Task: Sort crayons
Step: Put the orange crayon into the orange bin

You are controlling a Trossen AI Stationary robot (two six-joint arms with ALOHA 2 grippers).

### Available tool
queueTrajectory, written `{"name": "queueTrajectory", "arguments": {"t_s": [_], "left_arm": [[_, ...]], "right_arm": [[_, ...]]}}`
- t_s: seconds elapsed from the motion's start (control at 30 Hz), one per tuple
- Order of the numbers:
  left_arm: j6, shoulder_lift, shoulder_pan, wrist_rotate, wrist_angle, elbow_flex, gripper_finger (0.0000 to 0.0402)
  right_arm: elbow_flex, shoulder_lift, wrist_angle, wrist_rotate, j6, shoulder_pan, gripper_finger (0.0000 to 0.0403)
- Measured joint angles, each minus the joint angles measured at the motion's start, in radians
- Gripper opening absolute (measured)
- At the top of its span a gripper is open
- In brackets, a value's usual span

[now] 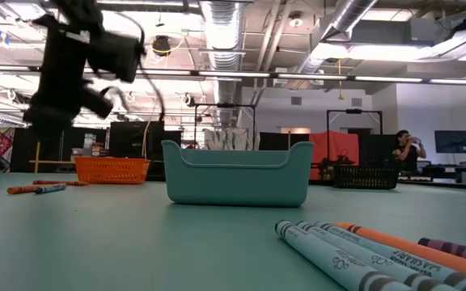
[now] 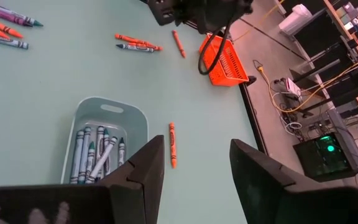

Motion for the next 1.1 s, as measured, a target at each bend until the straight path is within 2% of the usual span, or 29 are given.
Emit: {"name": "queueTrajectory", "arguments": {"t_s": [0.07,0.2,0.5,0.8,1.1], "left_arm": [[0.012,0.005,0.06,0.019,0.012,-0.028,0.0102],[0.016,0.014,0.169,0.012,0.061,-0.008,0.0129],[0.163,0.017,0.345,0.2,0.174,-0.008,0.0134],[0.248,0.046,0.375,0.313,0.209,-0.014,0.0133],[0.272,0.264,0.332,0.321,0.208,-0.007,0.0132]], "right_arm": [[0.0,0.0,0.001,0.0,0.0,0.0,0.0182],[0.0,0.0,0.007,0.0,0.0,0.0,0.0182],[0.0,0.0,0.025,0.0,0.0,0.0,0.0182],[0.0,0.0,0.055,0.0,-0.001,0.0,0.0182],[0.0,0.0,0.059,0.0,0.0,0.0,0.0182]]}}
